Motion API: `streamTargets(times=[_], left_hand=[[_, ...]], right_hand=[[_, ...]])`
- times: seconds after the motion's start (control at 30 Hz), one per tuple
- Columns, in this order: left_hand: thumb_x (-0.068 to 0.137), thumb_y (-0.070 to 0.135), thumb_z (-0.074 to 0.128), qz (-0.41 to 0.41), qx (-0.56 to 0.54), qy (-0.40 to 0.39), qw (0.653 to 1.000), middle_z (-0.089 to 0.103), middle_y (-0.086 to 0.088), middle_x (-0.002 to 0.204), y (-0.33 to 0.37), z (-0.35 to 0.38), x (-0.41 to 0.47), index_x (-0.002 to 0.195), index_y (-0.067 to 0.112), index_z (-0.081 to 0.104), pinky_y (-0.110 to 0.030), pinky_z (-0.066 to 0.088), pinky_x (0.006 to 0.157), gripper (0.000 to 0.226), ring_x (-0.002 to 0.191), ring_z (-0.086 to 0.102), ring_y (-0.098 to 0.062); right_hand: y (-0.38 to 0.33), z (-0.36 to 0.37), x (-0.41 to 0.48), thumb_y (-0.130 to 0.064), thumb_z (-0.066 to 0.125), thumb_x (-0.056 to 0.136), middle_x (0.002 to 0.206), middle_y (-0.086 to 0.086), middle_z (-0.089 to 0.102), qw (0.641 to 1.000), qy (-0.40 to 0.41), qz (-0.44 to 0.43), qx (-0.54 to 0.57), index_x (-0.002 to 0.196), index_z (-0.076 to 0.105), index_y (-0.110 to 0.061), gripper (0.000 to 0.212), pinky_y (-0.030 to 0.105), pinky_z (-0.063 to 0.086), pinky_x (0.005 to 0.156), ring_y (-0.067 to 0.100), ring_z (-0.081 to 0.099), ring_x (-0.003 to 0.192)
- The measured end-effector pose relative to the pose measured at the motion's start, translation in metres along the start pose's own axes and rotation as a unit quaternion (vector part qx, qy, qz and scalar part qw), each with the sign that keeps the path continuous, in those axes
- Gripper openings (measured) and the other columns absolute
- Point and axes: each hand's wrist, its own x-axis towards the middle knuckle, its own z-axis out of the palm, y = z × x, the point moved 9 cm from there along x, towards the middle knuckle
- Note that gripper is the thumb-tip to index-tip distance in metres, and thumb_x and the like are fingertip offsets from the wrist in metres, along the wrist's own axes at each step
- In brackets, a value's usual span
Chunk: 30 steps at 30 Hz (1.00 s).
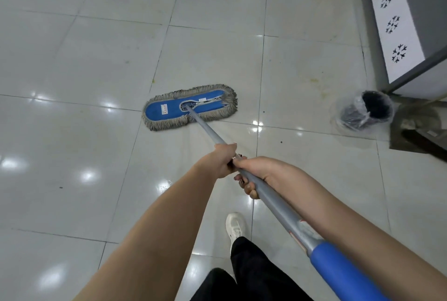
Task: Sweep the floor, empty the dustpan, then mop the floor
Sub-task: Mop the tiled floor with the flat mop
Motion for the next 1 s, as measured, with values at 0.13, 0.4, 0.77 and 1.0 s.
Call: streamTargets(times=[0.13,0.4,0.77,1.0], left_hand=[[0.100,0.021,0.042,-0.003,0.041,0.005,0.999,0.049,-0.010,0.081,0.038,-0.022,0.014,0.131,0.003,0.035,-0.018,0.047,0.033,0.036,0.061,0.053,-0.016],[0.101,0.022,0.042,0.008,0.052,-0.017,0.998,0.047,-0.008,0.075,0.127,-0.072,0.041,0.108,0.006,0.037,-0.015,0.045,0.033,0.018,0.060,0.050,-0.015],[0.098,0.017,0.041,0.023,0.154,-0.053,0.986,0.042,-0.009,0.071,0.280,-0.164,0.115,0.079,0.008,0.042,-0.018,0.043,0.037,0.021,0.058,0.044,-0.018],[0.098,0.019,0.045,0.021,0.139,-0.052,0.989,0.048,-0.010,0.074,0.303,-0.189,0.135,0.116,0.005,0.038,-0.016,0.044,0.034,0.023,0.058,0.051,-0.018]], right_hand=[[-0.042,0.015,0.011,-0.042,0.041,0.099,0.042,0.000,0.036,0.999,-0.003,-0.004,0.032,0.070,0.041,-0.010,0.044,0.006,0.026,0.029,0.007,0.031,0.018],[-0.141,0.053,0.031,-0.044,0.040,0.099,0.029,-0.002,0.034,0.999,-0.013,-0.009,0.048,0.068,0.039,-0.008,0.048,0.006,0.025,0.027,0.006,0.030,0.017],[-0.306,0.122,0.069,-0.047,0.040,0.099,0.037,-0.002,0.036,0.989,-0.028,-0.011,0.146,0.068,0.042,-0.008,0.050,0.008,0.024,0.025,0.004,0.031,0.019],[-0.336,0.146,0.091,-0.033,0.047,0.099,0.044,0.000,0.041,0.965,-0.039,-0.013,0.259,0.068,0.042,-0.010,0.039,0.009,0.032,0.026,0.003,0.037,0.021]])
